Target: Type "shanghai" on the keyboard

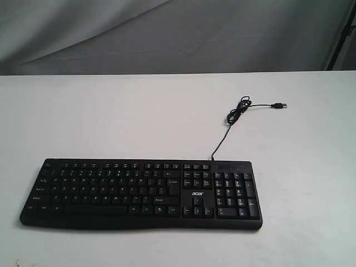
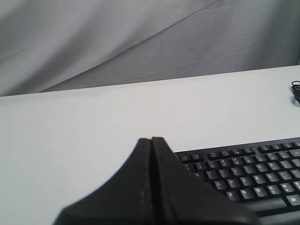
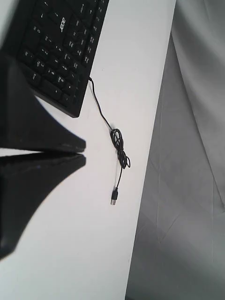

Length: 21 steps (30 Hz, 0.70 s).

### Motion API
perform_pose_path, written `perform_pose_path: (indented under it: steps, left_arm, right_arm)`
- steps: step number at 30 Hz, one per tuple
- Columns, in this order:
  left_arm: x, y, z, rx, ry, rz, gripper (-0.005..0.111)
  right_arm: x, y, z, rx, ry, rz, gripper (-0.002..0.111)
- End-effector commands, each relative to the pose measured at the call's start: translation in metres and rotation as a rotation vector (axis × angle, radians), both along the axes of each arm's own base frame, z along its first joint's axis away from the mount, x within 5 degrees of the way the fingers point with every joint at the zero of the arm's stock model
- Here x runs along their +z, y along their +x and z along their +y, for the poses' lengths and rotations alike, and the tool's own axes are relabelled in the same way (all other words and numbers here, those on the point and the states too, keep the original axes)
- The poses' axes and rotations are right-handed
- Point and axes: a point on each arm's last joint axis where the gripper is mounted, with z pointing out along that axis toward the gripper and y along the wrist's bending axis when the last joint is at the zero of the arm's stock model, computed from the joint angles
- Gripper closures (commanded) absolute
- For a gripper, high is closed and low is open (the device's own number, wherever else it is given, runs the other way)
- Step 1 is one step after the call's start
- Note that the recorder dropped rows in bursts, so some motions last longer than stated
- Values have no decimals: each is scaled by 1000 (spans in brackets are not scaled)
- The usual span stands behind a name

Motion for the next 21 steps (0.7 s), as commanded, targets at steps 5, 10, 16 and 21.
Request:
perform_pose_path:
  steps: [5, 10, 16, 21]
  left_arm:
    - [-1, 0, 0, -4, -3, -3, 107]
    - [-1, 0, 0, -4, -3, -3, 107]
    - [-1, 0, 0, -4, -3, -3, 107]
    - [-1, 0, 0, -4, -3, -3, 107]
  right_arm:
    - [-2, 0, -1, -8, -10, 3, 108]
    - [-2, 0, -1, -8, -10, 3, 108]
    - [-2, 0, -1, -8, -10, 3, 108]
    - [-2, 0, -1, -7, -10, 11, 108]
